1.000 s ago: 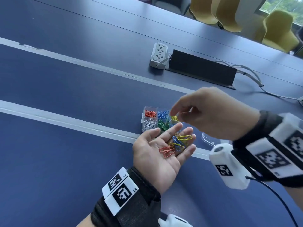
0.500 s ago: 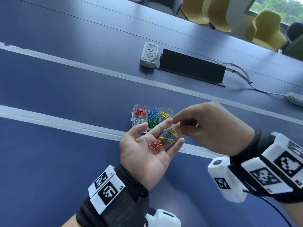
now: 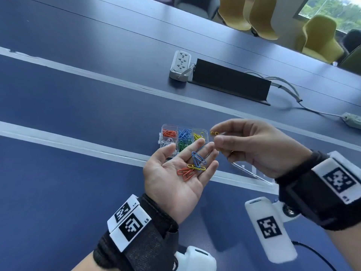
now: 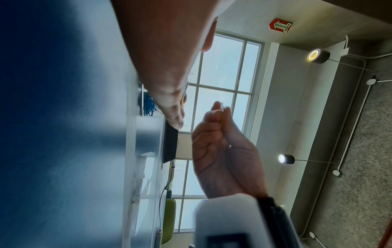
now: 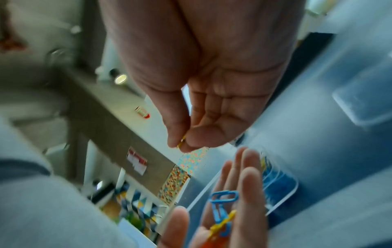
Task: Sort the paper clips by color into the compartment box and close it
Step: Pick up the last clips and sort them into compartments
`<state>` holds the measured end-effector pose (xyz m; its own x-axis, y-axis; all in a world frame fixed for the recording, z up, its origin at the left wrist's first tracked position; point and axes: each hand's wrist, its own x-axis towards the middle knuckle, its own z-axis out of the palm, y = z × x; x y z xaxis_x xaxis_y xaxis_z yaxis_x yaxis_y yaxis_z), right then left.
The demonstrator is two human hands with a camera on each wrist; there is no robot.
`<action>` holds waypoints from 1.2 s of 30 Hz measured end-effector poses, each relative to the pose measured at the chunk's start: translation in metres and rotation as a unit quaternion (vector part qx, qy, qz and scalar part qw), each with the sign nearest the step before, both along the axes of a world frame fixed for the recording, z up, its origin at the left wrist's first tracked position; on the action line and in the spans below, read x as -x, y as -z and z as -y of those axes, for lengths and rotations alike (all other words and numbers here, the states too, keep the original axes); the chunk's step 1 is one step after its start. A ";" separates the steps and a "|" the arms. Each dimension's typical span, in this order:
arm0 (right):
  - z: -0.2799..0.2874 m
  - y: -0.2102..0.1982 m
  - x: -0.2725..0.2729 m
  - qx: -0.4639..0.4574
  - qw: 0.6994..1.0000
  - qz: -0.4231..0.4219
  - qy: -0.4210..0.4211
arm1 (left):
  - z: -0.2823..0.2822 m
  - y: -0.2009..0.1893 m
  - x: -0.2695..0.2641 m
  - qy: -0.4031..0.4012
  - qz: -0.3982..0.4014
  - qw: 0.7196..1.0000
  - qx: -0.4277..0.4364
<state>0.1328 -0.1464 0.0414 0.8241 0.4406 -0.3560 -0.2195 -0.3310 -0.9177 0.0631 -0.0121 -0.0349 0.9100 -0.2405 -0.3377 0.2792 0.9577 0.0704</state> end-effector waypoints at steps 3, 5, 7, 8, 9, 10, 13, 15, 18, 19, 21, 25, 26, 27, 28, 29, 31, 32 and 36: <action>0.002 0.002 0.000 -0.144 0.980 -0.125 0.048 | 0.000 0.000 0.000 -0.002 -0.001 1.000 0.005; 0.001 0.004 0.001 -0.166 0.969 -0.172 0.060 | 0.001 0.001 0.000 -0.005 -0.002 1.000 0.009; -0.003 0.005 0.002 -0.141 0.971 -0.188 0.054 | 0.001 0.001 0.000 -0.009 -0.001 1.000 0.014; -0.004 0.007 0.003 -0.107 0.979 -0.168 0.040 | 0.001 0.001 0.000 -0.010 0.000 1.000 0.016; -0.003 0.010 0.006 -0.054 0.992 -0.115 0.012 | 0.001 0.000 0.001 -0.012 0.001 1.000 0.018; -0.003 0.014 0.010 0.018 0.999 -0.027 -0.033 | 0.001 -0.001 0.001 -0.012 0.002 1.000 0.020; -0.005 0.019 0.022 0.217 0.926 0.256 -0.174 | 0.000 -0.001 0.001 -0.010 -0.002 1.000 0.021; -0.007 0.019 0.023 0.264 0.890 0.319 -0.190 | 0.000 0.000 0.000 -0.011 -0.006 1.000 0.023; -0.007 0.018 0.021 0.281 0.871 0.355 -0.188 | 0.002 0.001 -0.001 -0.009 0.000 1.000 0.020; -0.007 0.019 0.020 0.282 0.869 0.359 -0.190 | 0.002 0.001 -0.001 -0.008 0.004 1.000 0.014; -0.006 0.017 0.020 0.277 0.872 0.357 -0.187 | 0.004 0.003 -0.002 -0.010 0.010 1.000 0.004; -0.003 0.012 0.020 0.232 0.907 0.316 -0.153 | 0.005 0.003 -0.003 -0.012 0.004 1.000 -0.019; -0.003 0.012 0.019 0.218 0.922 0.288 -0.143 | 0.005 0.002 -0.003 -0.013 0.004 1.000 -0.019; -0.003 0.011 0.020 0.201 0.937 0.254 -0.132 | 0.005 0.002 -0.003 -0.015 0.004 1.000 -0.018; -0.003 0.011 0.019 0.183 0.951 0.216 -0.125 | 0.005 0.001 -0.003 -0.018 0.005 1.000 -0.015; -0.002 0.011 0.020 0.169 0.961 0.179 -0.123 | 0.005 0.001 -0.003 -0.023 0.003 1.000 -0.012; -0.002 0.011 0.020 0.149 0.974 0.112 -0.128 | 0.004 -0.001 -0.004 -0.030 0.000 1.000 -0.007; -0.002 0.010 0.019 0.128 0.982 0.072 -0.115 | 0.004 -0.001 -0.005 -0.032 -0.001 0.999 -0.004; 0.003 0.006 0.004 -0.077 0.985 -0.152 -0.001 | 0.001 0.000 -0.004 -0.026 -0.004 1.000 -0.006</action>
<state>0.1286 -0.1494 0.0353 0.6885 0.5107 -0.5149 -0.4912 -0.1940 -0.8492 0.0668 -0.0134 -0.0346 0.9187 -0.1890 -0.3469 0.2299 0.9699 0.0803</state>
